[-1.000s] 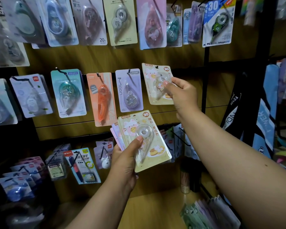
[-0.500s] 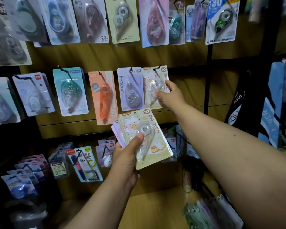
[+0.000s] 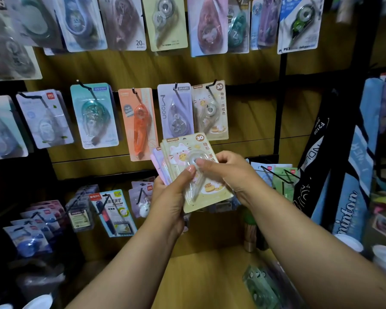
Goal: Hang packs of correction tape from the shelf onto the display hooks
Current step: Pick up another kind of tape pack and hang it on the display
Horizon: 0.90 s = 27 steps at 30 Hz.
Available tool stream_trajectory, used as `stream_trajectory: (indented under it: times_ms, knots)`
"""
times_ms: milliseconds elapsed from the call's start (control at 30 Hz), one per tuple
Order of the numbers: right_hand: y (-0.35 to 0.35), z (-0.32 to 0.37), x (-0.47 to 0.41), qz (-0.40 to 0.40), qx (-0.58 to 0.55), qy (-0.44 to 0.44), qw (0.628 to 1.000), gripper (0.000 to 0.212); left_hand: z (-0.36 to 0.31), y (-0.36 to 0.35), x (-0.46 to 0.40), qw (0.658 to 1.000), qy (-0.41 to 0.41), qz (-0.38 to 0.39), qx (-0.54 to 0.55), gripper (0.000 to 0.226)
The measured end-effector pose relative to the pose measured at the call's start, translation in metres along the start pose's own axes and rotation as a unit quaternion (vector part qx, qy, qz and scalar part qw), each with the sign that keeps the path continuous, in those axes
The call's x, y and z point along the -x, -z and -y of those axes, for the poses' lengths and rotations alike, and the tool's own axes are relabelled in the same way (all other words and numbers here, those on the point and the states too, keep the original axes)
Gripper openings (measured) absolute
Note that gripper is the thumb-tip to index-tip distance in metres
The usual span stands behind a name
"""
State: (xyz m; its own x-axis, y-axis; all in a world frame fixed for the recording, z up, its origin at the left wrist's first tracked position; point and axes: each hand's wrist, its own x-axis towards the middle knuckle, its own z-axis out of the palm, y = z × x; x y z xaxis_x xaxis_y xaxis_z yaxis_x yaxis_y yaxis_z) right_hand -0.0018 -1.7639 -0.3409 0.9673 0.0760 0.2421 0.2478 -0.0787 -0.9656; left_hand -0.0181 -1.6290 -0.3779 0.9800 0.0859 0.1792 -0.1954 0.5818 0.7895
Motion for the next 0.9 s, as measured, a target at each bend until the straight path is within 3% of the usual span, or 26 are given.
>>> stream_trajectory:
  times_ms: [300,567,633,833,900]
  knots:
    - [0.006,-0.007,0.002,-0.007,-0.129,-0.013,0.991,0.012,-0.005,-0.002,0.007,1.0,0.001,0.02,0.012,0.055]
    - [0.011,-0.01,-0.008,-0.047,-0.205,0.014,0.977,0.007,-0.003,-0.002,0.002,1.0,0.008,-0.011,0.025,0.041]
    - [0.016,-0.006,-0.014,-0.083,-0.181,0.047,0.979,0.006,-0.003,-0.002,0.001,0.999,0.005,-0.03,0.027,0.037]
    - [0.035,0.029,-0.048,-0.151,-0.072,0.177,0.97,0.052,-0.006,0.001,-0.001,0.997,-0.018,-0.069,0.021,0.019]
    - [0.036,0.039,-0.059,-0.16,-0.04,0.199,0.966,0.054,-0.006,0.001,-0.001,0.997,-0.016,-0.075,0.029,0.017]
